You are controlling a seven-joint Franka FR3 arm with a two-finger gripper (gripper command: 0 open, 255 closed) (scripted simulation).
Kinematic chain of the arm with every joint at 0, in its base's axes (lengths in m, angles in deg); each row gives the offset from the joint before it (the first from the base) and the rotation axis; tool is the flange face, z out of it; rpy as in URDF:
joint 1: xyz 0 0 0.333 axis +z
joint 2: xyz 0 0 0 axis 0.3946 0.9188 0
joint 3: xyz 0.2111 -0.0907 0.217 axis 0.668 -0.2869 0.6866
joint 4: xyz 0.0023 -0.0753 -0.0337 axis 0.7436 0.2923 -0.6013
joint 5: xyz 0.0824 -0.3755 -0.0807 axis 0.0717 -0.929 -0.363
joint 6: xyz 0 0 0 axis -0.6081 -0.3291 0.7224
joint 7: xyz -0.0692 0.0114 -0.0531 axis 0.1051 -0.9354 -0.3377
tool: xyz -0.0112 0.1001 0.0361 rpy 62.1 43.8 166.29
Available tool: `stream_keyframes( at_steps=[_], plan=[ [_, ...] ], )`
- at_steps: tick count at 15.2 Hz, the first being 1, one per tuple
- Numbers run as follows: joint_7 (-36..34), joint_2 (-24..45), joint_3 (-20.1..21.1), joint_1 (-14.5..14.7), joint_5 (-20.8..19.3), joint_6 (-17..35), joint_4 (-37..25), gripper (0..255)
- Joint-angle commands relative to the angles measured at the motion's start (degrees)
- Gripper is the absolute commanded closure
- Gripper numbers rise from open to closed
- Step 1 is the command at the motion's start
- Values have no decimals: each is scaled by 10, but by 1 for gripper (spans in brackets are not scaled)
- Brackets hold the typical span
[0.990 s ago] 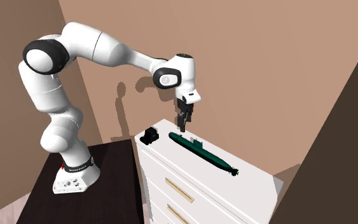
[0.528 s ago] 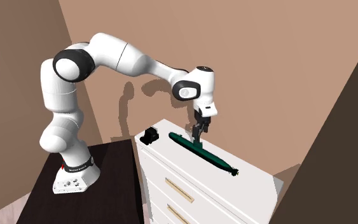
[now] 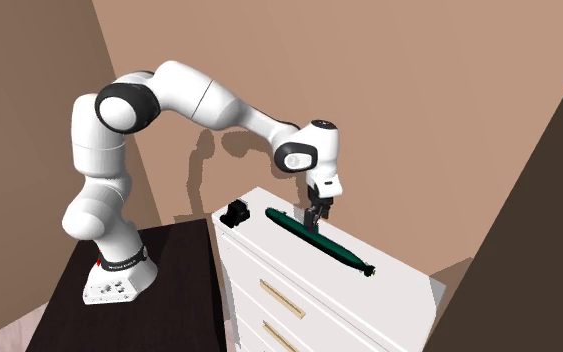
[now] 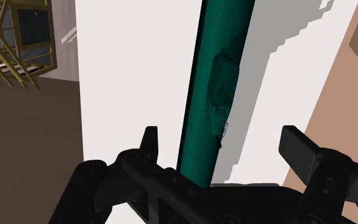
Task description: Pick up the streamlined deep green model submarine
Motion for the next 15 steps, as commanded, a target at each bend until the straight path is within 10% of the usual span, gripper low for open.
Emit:
stream_keyframes(
  at_steps=[1,2,15],
  plan=[
    [1,2,0,0,0,5,2,0],
    [1,2,0,-1,0,4,1,255],
    [1,-11,0,0,0,-22,-11,255]
  ],
)
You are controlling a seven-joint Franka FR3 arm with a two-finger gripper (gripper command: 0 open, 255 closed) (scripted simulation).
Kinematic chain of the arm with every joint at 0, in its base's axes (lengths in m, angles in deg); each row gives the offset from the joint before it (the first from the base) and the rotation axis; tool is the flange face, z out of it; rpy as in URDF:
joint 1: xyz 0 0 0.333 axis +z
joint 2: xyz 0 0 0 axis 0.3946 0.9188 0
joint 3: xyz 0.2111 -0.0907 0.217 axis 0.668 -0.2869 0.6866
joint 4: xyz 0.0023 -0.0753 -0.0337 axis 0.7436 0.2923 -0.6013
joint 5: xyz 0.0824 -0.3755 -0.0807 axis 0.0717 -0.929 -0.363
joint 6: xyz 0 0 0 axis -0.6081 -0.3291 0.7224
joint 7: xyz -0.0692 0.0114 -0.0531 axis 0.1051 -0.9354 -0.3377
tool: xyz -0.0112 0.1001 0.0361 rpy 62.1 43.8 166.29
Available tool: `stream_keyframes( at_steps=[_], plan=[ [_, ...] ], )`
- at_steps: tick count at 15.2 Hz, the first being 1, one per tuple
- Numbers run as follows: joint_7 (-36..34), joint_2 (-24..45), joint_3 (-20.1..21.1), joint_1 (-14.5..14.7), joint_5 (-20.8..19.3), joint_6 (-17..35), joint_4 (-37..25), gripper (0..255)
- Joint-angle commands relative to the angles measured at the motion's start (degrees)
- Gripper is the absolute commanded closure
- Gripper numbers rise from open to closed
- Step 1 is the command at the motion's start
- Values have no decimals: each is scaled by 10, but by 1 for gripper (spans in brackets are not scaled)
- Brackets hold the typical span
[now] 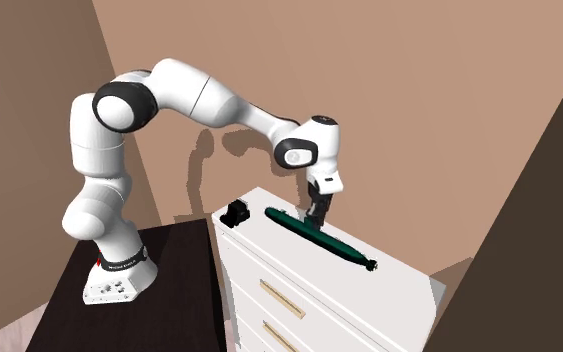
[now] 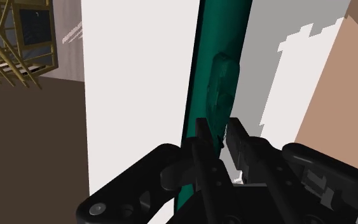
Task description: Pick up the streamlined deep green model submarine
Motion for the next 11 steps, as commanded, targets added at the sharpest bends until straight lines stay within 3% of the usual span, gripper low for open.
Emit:
stream_keyframes(
  at_steps=[1,11],
  plan=[
    [0,-7,0,0,0,-13,-7,255],
    [2,-33,0,1,-1,-83,-50,255]
  ],
)
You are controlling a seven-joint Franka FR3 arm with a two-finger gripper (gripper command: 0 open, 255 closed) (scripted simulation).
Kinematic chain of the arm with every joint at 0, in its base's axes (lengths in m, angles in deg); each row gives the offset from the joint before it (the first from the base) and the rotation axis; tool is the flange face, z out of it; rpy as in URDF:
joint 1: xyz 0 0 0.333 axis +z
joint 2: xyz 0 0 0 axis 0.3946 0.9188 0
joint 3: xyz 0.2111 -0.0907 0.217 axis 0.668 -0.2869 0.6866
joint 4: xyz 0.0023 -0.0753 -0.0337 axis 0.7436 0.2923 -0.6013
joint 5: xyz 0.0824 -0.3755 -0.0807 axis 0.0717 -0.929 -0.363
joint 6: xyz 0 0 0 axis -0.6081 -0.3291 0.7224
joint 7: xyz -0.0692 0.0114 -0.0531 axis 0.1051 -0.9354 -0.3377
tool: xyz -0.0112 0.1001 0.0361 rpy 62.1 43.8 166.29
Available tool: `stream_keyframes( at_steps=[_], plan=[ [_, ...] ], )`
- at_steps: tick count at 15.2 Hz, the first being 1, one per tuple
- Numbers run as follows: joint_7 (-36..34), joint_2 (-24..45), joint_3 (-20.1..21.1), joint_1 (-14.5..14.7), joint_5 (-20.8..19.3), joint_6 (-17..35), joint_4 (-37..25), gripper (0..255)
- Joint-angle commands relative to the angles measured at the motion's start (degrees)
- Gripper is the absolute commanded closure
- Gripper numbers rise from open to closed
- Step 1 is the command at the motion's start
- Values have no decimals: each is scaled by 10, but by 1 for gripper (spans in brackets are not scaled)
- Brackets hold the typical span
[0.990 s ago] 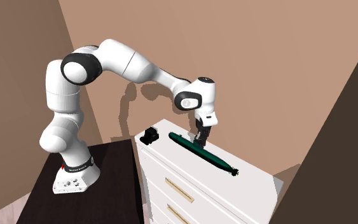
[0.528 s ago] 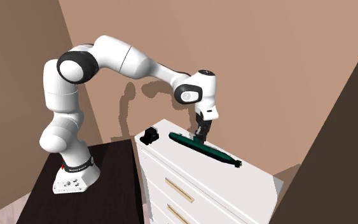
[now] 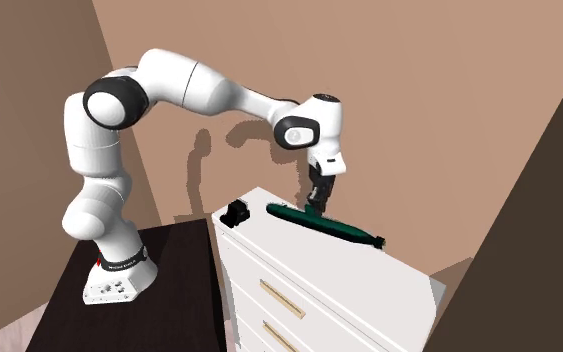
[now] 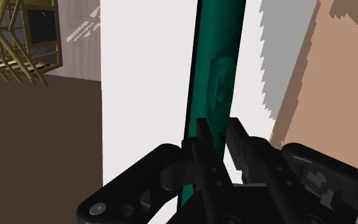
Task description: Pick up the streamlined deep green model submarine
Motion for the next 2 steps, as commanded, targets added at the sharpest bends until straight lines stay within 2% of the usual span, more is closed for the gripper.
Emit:
stream_keyframes(
  at_steps=[1,2],
  plan=[
    [0,-4,0,0,0,-9,-6,255],
    [0,-4,0,0,0,-9,-6,255]
  ],
)
